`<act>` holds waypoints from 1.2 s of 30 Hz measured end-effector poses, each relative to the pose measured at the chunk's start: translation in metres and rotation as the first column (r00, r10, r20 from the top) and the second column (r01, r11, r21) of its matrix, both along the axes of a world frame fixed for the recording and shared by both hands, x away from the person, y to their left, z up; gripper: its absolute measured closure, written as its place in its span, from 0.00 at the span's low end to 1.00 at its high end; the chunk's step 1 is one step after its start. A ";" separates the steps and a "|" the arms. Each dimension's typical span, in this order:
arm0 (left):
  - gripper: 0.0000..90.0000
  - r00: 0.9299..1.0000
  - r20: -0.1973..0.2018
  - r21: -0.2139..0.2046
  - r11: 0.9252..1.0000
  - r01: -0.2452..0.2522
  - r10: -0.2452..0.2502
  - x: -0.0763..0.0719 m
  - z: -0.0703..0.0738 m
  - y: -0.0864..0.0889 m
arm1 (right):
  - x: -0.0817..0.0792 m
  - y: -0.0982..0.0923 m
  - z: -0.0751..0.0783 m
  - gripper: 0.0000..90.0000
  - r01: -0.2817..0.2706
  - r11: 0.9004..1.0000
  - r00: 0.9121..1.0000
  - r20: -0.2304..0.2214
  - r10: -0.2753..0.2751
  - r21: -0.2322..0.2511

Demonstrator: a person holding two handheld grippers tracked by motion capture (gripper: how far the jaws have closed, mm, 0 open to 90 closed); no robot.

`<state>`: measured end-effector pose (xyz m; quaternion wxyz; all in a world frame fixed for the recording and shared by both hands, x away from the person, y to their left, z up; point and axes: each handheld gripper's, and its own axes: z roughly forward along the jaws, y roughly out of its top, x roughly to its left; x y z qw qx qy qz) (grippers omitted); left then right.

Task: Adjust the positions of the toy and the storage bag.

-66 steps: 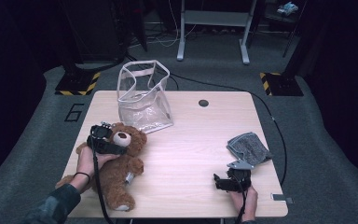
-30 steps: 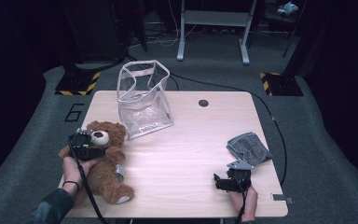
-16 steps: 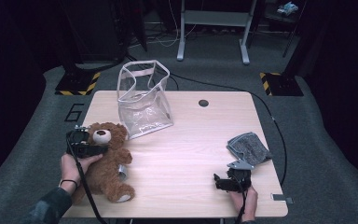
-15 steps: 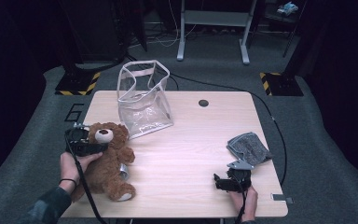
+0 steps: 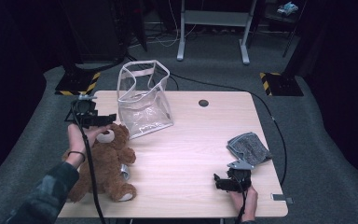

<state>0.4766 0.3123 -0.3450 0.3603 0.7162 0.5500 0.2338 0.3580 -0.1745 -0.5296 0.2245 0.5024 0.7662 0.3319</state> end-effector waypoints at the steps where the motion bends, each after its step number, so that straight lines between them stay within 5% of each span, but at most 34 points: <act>1: 0.24 1.000 0.003 0.005 1.000 0.003 -0.003 0.006 0.002 -0.004 | 0.000 0.000 0.000 0.10 -0.001 1.000 1.000 -0.002 0.001 0.001; 6: 0.27 0.999 0.004 0.067 0.997 0.041 -0.042 0.032 0.002 -0.023 | 0.000 0.000 0.000 0.10 0.002 1.000 1.000 -0.003 -0.002 0.006; 9: 0.30 0.998 -0.032 0.081 0.995 0.064 -0.062 0.047 -0.004 -0.030 | 0.000 0.000 0.000 0.10 -0.002 1.000 1.000 -0.002 0.002 0.002; 13: 0.46 0.995 -0.058 0.090 0.992 0.086 -0.081 0.058 -0.012 -0.036 | 0.000 0.000 0.000 0.10 -0.001 1.000 1.000 -0.003 0.001 0.003; 21: 0.80 0.996 -0.041 0.088 0.992 0.088 -0.085 0.066 -0.012 -0.044 | 0.000 0.001 0.000 0.10 0.004 1.000 1.000 -0.006 -0.004 0.010; 30: 0.87 0.992 -0.039 0.118 0.985 0.127 -0.123 0.067 -0.011 -0.065 | 0.000 0.000 0.000 0.10 0.000 1.000 1.000 -0.006 0.000 0.005; 36: 0.87 0.984 -0.045 0.081 0.981 0.174 -0.171 0.059 -0.010 -0.085 | 0.000 0.000 0.000 0.10 -0.003 1.000 1.000 0.000 0.003 0.002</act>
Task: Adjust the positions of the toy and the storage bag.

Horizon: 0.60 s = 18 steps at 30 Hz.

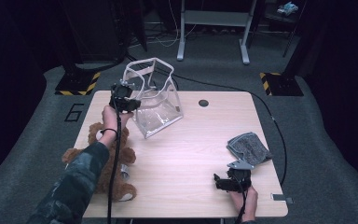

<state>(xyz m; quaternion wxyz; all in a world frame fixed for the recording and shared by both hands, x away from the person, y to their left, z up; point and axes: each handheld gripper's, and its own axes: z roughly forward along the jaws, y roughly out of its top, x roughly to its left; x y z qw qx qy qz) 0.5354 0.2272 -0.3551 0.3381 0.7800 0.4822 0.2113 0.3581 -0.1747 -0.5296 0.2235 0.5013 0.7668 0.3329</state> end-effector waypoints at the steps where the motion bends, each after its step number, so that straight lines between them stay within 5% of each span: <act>1: 0.88 1.000 0.000 -0.006 1.000 0.003 -0.003 -0.002 0.000 -0.005 | 0.000 0.000 0.000 0.10 -0.001 1.000 1.000 0.001 0.001 -0.001; 7: 0.87 0.999 0.003 -0.004 0.999 0.040 -0.040 -0.014 -0.002 -0.025 | 0.000 0.000 0.000 0.10 0.000 1.000 1.000 0.000 0.000 0.000; 12: 0.85 0.999 0.000 -0.042 0.998 0.039 -0.039 -0.013 -0.001 -0.021 | 0.000 0.000 0.000 0.11 0.000 1.000 1.000 0.000 0.000 0.001; 18: 0.44 0.998 0.044 -0.111 0.993 -0.034 0.040 -0.008 0.020 -0.005 | 0.000 0.000 0.000 0.11 0.000 1.000 1.000 0.001 0.000 0.001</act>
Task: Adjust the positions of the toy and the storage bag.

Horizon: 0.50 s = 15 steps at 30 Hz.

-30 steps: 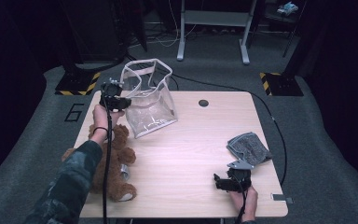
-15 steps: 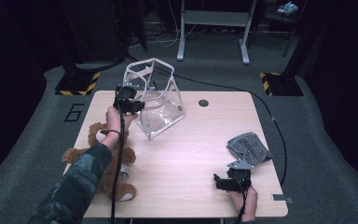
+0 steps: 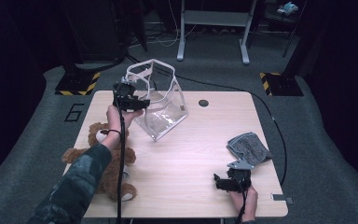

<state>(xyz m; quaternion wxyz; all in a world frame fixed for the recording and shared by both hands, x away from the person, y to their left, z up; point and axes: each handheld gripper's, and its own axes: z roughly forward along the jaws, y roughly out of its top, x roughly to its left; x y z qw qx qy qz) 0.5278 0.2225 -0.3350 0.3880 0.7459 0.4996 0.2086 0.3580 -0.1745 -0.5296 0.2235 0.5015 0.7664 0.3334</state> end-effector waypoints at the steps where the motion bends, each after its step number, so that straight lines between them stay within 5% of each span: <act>1: 0.41 1.000 0.006 -0.011 1.000 -0.017 0.017 0.003 0.004 0.004 | 0.000 0.000 0.000 0.11 0.000 1.000 1.000 0.000 0.000 0.000; 6: 0.37 0.998 -0.012 0.022 0.998 -0.059 0.059 0.019 0.002 0.007 | 0.000 0.000 0.000 0.10 0.000 1.000 1.000 0.000 0.000 -0.001; 15: 0.39 0.995 -0.042 0.016 0.996 -0.087 0.088 0.038 -0.012 -0.002 | 0.000 0.000 0.000 0.11 0.000 1.000 1.000 -0.002 0.000 0.001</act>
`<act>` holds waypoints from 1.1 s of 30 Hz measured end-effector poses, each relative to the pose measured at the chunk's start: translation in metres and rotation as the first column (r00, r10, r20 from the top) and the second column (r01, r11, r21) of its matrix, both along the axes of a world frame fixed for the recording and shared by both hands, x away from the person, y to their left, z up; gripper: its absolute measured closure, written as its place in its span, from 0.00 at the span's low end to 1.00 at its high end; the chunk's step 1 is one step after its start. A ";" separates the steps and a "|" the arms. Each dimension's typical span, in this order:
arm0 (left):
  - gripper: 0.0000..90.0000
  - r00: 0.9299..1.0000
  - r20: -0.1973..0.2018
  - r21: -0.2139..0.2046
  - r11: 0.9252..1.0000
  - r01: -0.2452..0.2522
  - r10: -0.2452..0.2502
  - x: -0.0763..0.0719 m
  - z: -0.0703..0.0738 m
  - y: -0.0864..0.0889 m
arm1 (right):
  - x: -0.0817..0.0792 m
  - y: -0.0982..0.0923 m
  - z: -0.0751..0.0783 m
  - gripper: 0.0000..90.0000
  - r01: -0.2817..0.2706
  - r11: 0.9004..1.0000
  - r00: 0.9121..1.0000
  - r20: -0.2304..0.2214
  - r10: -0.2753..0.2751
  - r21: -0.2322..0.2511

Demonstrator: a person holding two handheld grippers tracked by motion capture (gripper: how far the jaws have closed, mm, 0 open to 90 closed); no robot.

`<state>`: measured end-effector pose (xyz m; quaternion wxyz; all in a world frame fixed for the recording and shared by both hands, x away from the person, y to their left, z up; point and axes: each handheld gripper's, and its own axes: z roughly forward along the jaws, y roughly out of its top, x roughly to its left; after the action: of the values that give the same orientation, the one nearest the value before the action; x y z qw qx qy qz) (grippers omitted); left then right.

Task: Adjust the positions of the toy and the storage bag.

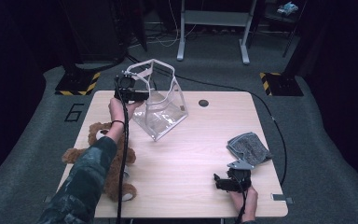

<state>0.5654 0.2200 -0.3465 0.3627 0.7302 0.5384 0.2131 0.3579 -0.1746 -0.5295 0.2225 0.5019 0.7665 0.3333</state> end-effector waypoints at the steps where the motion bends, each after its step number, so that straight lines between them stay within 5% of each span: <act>1: 0.39 1.000 -0.014 0.007 1.000 0.004 -0.004 0.001 -0.001 0.001 | 0.000 0.000 0.000 0.11 0.000 1.000 1.000 0.000 0.000 0.000; 4: 0.48 1.000 -0.030 -0.045 0.999 0.003 -0.004 0.003 -0.006 0.002 | 0.000 0.000 0.000 0.11 -0.001 1.000 1.000 0.002 0.001 -0.001; 9: 0.86 0.997 -0.037 -0.065 0.996 0.058 -0.060 -0.001 -0.004 -0.003 | 0.000 0.000 0.000 0.11 0.001 1.000 1.000 0.003 -0.001 0.000; 14: 0.99 0.996 -0.057 -0.126 0.990 0.060 -0.068 -0.006 -0.005 -0.011 | 0.000 0.000 0.000 0.11 0.000 1.000 1.000 0.003 0.000 0.000; 21: 1.00 0.994 -0.070 -0.168 0.983 0.072 -0.085 -0.010 -0.006 -0.018 | 0.000 0.000 0.000 0.11 -0.001 1.000 1.000 0.002 0.001 -0.001; 27: 0.99 0.993 -0.063 -0.149 0.985 0.092 -0.103 -0.013 -0.005 -0.021 | 0.000 0.000 0.000 0.11 0.000 1.000 1.000 0.003 0.000 0.000; 29: 0.86 0.995 -0.054 -0.105 0.992 0.075 -0.081 -0.010 -0.004 -0.019 | 0.000 0.000 0.000 0.11 -0.001 1.000 1.000 0.002 0.001 -0.001; 33: 0.64 0.998 -0.048 -0.108 0.993 0.041 -0.046 -0.005 -0.002 -0.013 | 0.000 0.000 0.000 0.11 -0.002 1.000 1.000 0.002 0.002 -0.001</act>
<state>0.5606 0.2075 -0.3481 0.3921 0.7265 0.5420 0.1572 0.3580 -0.1747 -0.5296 0.2231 0.5009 0.7668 0.3337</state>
